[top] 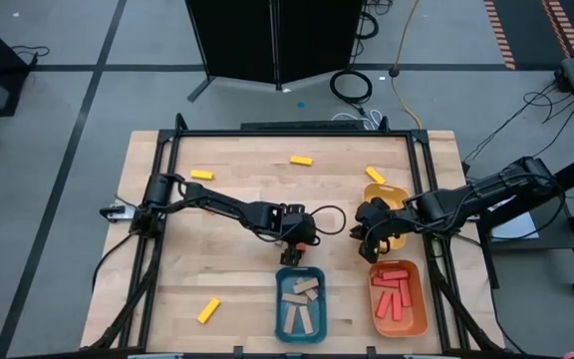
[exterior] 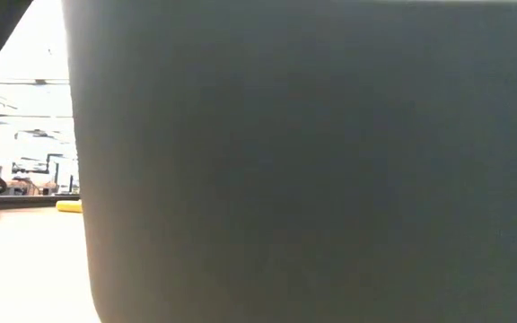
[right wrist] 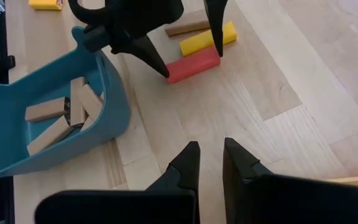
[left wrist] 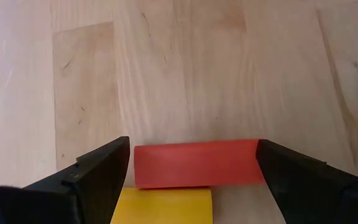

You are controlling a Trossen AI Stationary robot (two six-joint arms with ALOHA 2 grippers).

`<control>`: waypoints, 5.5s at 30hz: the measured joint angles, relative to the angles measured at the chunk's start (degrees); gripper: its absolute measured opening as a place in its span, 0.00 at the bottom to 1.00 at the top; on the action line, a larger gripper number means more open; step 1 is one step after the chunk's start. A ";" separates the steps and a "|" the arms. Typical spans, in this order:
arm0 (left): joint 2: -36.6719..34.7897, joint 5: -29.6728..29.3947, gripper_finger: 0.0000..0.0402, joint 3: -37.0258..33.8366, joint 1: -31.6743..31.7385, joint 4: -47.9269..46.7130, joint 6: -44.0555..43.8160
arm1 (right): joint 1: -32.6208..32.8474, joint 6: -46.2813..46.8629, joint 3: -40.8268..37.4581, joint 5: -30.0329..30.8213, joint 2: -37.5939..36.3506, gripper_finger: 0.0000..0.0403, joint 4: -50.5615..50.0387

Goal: Sort blocks
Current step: Put the orange block into the orange bin

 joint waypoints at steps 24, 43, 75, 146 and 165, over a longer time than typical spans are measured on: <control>0.31 1.92 0.87 5.55 0.23 -7.92 -4.31 | 0.00 -0.13 0.00 -1.35 0.00 0.00 0.21; 0.22 -2.20 0.87 5.66 -0.55 -10.26 -7.67 | -0.59 0.11 0.00 -1.55 0.00 0.00 0.20; 2.19 -1.96 0.87 7.61 0.12 -11.10 2.26 | -5.01 1.27 0.00 -6.05 0.01 0.00 1.93; 5.38 6.84 0.98 7.57 3.10 -9.05 -0.89 | -6.67 3.36 0.02 -7.54 -2.56 0.00 5.19; 5.25 5.37 0.85 10.76 4.28 -12.96 -2.36 | -6.86 0.07 0.02 -6.56 -6.26 0.00 0.62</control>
